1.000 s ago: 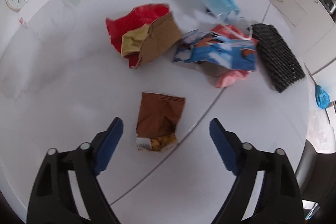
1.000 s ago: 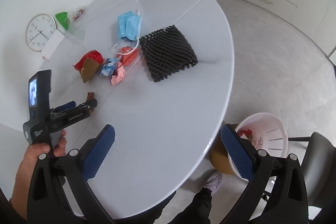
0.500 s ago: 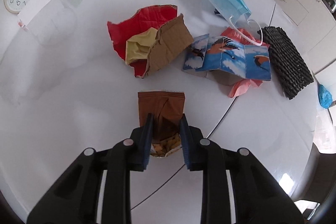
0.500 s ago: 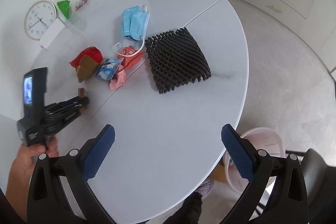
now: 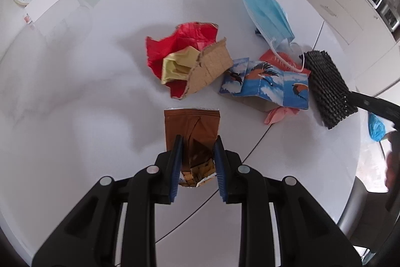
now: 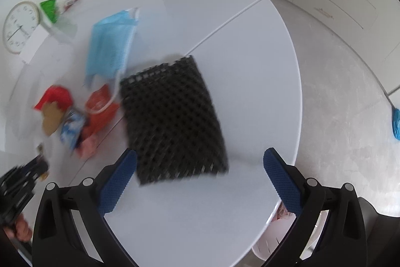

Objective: Collect trash
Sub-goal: 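Grasp the brown snack wrapper with the left tool while the right grasps the black mesh pad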

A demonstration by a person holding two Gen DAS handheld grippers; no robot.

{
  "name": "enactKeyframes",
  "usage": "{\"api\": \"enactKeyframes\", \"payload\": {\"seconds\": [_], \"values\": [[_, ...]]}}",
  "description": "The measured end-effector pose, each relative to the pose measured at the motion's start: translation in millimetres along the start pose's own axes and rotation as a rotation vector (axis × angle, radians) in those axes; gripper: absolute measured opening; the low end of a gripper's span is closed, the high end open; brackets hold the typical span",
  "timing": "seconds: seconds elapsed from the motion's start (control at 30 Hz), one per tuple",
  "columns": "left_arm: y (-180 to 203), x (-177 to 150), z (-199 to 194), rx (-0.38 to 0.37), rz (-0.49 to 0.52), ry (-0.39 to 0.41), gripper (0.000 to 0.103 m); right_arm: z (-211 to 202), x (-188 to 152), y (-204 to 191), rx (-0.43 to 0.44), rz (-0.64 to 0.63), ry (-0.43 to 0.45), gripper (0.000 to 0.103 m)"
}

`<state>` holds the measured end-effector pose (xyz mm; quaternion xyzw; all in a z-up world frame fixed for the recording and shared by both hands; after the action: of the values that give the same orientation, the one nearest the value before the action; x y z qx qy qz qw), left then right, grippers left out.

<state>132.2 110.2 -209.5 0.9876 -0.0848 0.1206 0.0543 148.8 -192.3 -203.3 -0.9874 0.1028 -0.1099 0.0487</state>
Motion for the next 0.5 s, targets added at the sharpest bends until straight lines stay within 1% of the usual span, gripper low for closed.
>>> {"api": "enactKeyframes", "payload": {"seconds": [0.03,0.1,0.13,0.17,0.2,0.27,0.3,0.33,0.37,0.4,0.43,0.47,0.5], "values": [[-1,0,-1,0.0,-0.002,0.0,0.025,6,4,1,0.002,0.003,-0.009,0.093],[-4,-1,-4,0.002,-0.005,0.0,0.025,16,9,2,0.011,0.009,-0.036,0.081],[-4,-3,-6,0.001,-0.007,-0.002,0.025,18,10,1,0.014,0.009,-0.042,0.078],[-5,-4,-8,0.0,-0.007,-0.002,0.025,21,11,0,0.015,0.007,-0.051,0.071],[-5,-6,-10,0.001,-0.006,-0.001,0.025,23,11,-1,0.014,0.004,-0.055,0.061],[-1,-7,-14,-0.003,-0.003,0.005,0.025,24,9,-4,0.018,-0.003,-0.06,0.053],[1,-8,-17,-0.006,-0.001,0.008,0.025,24,9,-4,0.024,-0.001,-0.058,0.046],[3,-9,-19,-0.008,0.0,0.011,0.025,22,8,-4,0.03,0.0,-0.055,0.043],[6,-10,-21,-0.014,0.001,0.014,0.025,20,7,-5,0.032,-0.002,-0.05,0.036],[7,-11,-23,-0.018,0.003,0.016,0.025,17,5,-5,0.033,-0.008,-0.042,0.022],[10,-12,-24,-0.022,0.008,0.018,0.025,15,5,-5,0.026,-0.013,-0.04,0.017],[12,-13,-26,-0.025,0.012,0.019,0.025,13,4,-4,0.025,-0.019,-0.034,0.016],[17,-14,-28,-0.032,0.021,0.019,0.025,9,2,-3,0.041,-0.018,-0.028,0.015]]}}
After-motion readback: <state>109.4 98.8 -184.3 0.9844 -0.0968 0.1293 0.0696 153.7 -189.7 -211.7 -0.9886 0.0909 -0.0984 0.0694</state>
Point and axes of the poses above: each gripper's, at about its wrist camera, not at the fingertips, and z roughly the way its jaws point, y to its right, x to its top, the point moved 1 cm from there along z, roughly the way its jaws point, and after that the axes turned 6 degrees about -y, right-handed, at the moved point
